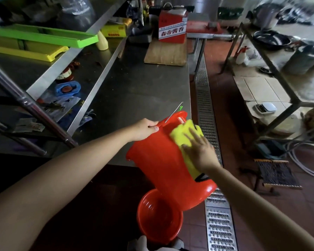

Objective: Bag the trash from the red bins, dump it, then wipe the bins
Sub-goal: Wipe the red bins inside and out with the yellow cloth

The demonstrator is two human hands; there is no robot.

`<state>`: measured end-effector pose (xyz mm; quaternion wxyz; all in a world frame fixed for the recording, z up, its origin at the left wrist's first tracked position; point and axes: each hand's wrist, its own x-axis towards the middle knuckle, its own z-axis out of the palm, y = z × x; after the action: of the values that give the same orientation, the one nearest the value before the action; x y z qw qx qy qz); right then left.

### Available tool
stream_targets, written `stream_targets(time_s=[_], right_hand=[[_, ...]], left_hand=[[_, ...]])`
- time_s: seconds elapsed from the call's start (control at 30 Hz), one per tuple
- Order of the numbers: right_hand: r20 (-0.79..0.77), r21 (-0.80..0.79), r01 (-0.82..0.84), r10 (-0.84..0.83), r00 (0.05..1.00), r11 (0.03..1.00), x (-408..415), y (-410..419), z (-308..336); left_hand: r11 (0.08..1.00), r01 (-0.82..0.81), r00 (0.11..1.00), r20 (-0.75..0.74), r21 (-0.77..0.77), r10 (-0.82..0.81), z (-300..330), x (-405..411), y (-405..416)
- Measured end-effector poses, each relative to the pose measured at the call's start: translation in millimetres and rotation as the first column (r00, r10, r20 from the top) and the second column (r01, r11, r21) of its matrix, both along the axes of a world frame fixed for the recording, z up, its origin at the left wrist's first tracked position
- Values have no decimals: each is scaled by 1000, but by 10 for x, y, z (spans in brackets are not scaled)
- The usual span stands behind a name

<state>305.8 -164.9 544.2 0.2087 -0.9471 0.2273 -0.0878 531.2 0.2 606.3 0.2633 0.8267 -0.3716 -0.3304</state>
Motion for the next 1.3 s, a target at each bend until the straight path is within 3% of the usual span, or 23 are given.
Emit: stream_targets(time_s=[0.07,0.1,0.2,0.27,0.37,0.43,0.47,0.53,0.63,0.7,0.77,0.83,0.93,1.1,1.13,1.2,1.27,1.3], right_hand=[[-23,285,163,-164,986,945,-25,-253,31],[-33,309,188,-187,982,932,-38,-239,20],[3,-17,132,-132,991,991,-69,200,-100],[28,-250,51,-45,999,967,-109,666,-247],[-35,-496,-216,229,973,841,-199,1146,-483],[-132,-557,-362,351,927,748,-258,1192,-561],[-130,-551,-386,380,916,740,-266,1135,-552],[-70,-460,-328,334,940,825,-265,918,-444],[39,-192,-36,44,998,981,-349,384,-258],[57,59,136,-139,989,989,-428,76,-190],[28,117,177,-182,983,977,-447,39,-184],[18,-73,79,-78,997,994,-438,245,-221],[51,-395,-117,149,988,911,-493,684,-358],[-48,-605,-384,449,892,698,-600,932,-538],[-54,-584,-406,465,884,703,-615,865,-524],[10,-448,-324,367,930,833,-662,621,-472],[59,-210,-101,116,992,972,-729,277,-403],[41,-62,23,-20,999,998,-781,121,-378]], left_hand=[[1000,-4,1000,5,13,4,-1,-18,-17],[1000,-6,1000,8,11,6,-4,-29,-30],[1000,-22,999,27,-11,23,-9,-40,-71],[1000,-13,998,54,-26,15,-20,-46,-100],[999,8,998,67,-33,-6,-26,-64,-130],[999,11,998,63,-38,-8,-34,-62,-124],[999,8,998,66,-40,-6,-37,-62,-119],[999,8,996,92,-33,-5,-32,-62,-123],[1000,8,997,73,-17,-6,-6,-86,-133],[1000,-3,1000,17,10,2,25,-120,-148],[1000,-16,1000,14,14,16,47,-158,-167],[1000,-27,999,36,-3,27,65,-165,-180],[1000,-17,998,53,2,17,71,-170,-167],[999,-31,998,59,10,30,65,-179,-165],[999,-31,998,62,17,30,74,-178,-175],[999,-25,997,69,29,23,90,-176,-192],[999,-27,998,57,34,25,98,-192,-193],[999,-32,998,52,36,30,98,-207,-194]])
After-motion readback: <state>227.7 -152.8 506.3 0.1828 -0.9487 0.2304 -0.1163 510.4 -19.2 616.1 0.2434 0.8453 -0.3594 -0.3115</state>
